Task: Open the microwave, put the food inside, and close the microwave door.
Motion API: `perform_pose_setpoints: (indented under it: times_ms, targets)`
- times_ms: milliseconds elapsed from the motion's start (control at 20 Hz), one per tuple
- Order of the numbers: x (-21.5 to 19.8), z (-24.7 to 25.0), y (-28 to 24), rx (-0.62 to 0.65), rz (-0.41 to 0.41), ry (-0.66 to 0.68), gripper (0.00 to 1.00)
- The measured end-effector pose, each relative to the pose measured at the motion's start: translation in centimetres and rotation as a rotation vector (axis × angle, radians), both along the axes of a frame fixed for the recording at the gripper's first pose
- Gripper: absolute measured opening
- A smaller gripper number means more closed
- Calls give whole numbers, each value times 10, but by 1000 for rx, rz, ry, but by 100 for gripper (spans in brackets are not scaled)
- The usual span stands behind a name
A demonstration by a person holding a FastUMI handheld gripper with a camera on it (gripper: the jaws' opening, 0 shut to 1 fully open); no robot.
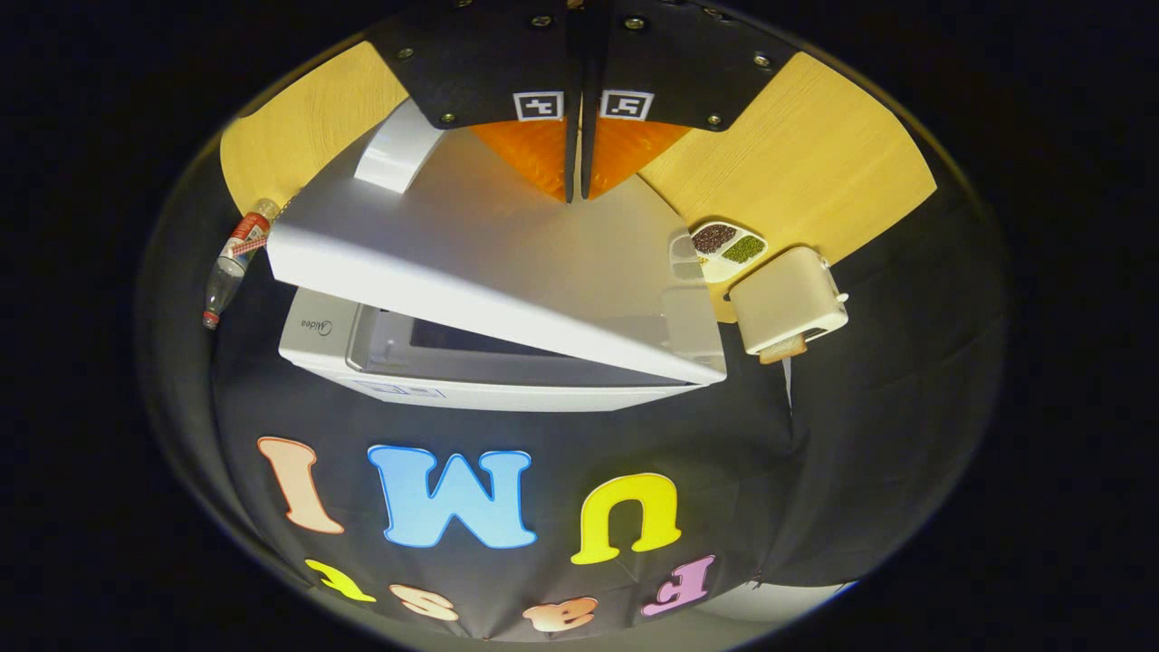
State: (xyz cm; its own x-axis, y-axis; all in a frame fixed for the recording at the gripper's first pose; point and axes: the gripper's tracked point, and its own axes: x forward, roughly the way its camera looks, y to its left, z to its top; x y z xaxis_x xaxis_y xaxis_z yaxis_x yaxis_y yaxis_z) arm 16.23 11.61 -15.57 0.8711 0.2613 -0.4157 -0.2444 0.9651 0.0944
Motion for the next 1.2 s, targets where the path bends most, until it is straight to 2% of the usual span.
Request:
perform_pose_setpoints:
  times_ms: [550, 950, 1100, 1200]
  targets:
    - [60, -6, -27, 7, -72, -7, 1]
    - [88, -13, -38, 15, -139, 11, 1]
    - [89, -13, -37, -50, -122, -19, 1]
    - [97, -14, -40, -68, -142, -26, 1]
